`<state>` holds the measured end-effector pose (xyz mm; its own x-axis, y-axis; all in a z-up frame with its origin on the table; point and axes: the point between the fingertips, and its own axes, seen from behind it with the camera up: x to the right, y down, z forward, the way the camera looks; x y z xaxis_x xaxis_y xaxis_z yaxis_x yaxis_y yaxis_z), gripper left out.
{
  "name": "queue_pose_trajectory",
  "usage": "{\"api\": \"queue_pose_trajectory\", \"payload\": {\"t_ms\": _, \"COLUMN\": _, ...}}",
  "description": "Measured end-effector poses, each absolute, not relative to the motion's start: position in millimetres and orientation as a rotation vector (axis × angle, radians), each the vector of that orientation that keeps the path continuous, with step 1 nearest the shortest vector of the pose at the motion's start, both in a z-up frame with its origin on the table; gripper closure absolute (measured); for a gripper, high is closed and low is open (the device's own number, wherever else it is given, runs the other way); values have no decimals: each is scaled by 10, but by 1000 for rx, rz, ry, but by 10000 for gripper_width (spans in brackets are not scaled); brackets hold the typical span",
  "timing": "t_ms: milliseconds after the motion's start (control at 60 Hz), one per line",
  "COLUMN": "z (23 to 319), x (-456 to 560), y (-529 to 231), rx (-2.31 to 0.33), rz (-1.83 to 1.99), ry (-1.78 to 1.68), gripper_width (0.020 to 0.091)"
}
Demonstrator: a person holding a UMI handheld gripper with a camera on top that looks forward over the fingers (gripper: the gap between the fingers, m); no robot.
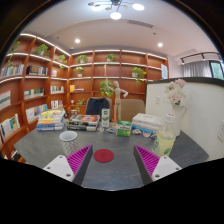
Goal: Pour water
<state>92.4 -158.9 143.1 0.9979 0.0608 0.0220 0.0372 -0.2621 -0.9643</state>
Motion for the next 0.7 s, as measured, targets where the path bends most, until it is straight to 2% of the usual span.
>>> {"api": "queue_pose_trajectory", "payload": {"t_ms": 117, "z": 1152, "x": 1173, "y": -1723, "rx": -1832, "rz": 36, "ry": -37, "gripper_width": 281}}
{"api": "queue_pose_trajectory", "payload": {"t_ms": 133, "z": 1321, "x": 1067, "y": -1668, "rx": -1842, "rz": 31, "ry": -27, "gripper_width": 282}}
{"api": "queue_pose_trajectory", "payload": {"t_ms": 150, "z": 1114, "x": 1241, "y": -1749, "rx": -1844, "rz": 33, "ry": -19, "gripper_width": 283}}
{"api": "queue_pose_trajectory", "payload": {"t_ms": 167, "z": 1032, "x": 1317, "y": -1766, "rx": -1847, "rz": 31, "ry": -11, "gripper_width": 283}}
{"api": "queue_pose_trajectory", "payload": {"t_ms": 267, "z": 871, "x": 1687, "y": -1794, "rx": -1842, "rz": 10, "ry": 22, "gripper_width": 280}}
{"api": "queue_pose_trajectory", "payload": {"t_ms": 367, "z": 869, "x": 2038, "y": -1693, "rx": -1801, "rz": -25, "ry": 73, "gripper_width": 275}}
{"api": "queue_pose_trajectory", "payload": {"t_ms": 550, "z": 1045, "x": 2489, "y": -1307, "rx": -1678, "rz": -45, "ry": 129, "gripper_width": 266}}
{"api": "queue_pose_trajectory", "payload": {"t_ms": 700, "z": 990, "x": 2666, "y": -919, "rx": -1683, "rz": -94, "ry": 116, "gripper_width": 274}}
